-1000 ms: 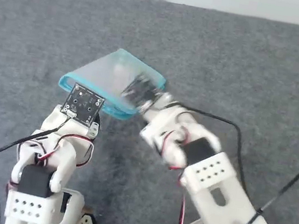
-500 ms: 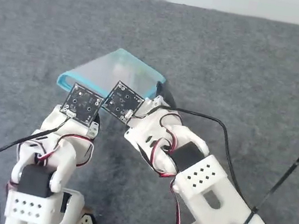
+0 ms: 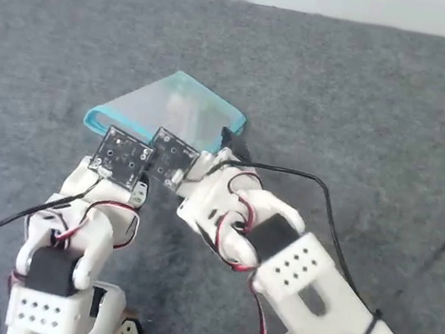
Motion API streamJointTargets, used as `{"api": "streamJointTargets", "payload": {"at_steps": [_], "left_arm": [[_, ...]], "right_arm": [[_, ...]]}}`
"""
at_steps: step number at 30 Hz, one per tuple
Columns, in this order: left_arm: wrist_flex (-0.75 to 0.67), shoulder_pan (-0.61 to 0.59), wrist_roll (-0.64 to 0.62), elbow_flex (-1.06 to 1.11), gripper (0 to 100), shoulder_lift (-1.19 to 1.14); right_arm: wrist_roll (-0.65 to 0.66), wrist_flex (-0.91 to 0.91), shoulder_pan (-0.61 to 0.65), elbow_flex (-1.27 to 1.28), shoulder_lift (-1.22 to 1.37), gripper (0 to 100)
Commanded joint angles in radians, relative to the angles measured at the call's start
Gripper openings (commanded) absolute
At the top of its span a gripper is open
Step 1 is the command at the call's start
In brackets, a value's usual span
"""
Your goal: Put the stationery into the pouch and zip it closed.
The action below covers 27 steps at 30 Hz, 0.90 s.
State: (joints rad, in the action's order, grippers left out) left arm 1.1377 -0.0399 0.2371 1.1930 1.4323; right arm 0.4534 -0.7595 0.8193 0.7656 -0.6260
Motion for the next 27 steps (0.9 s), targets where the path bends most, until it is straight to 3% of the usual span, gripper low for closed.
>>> {"api": "streamJointTargets", "payload": {"at_steps": [1,24,27], "left_arm": [[-0.037,0.014,0.003,-0.048,1,-0.011],[-0.017,0.049,0.003,-0.045,1,-0.011],[-0.017,0.048,0.003,-0.045,1,-0.009]], "right_arm": [[0.048,-0.028,0.028,-0.018,-0.159,37.3],[0.041,0.007,-0.008,-0.364,0.403,37.2],[0.008,0.007,-0.042,-0.402,0.458,32.8]]}}
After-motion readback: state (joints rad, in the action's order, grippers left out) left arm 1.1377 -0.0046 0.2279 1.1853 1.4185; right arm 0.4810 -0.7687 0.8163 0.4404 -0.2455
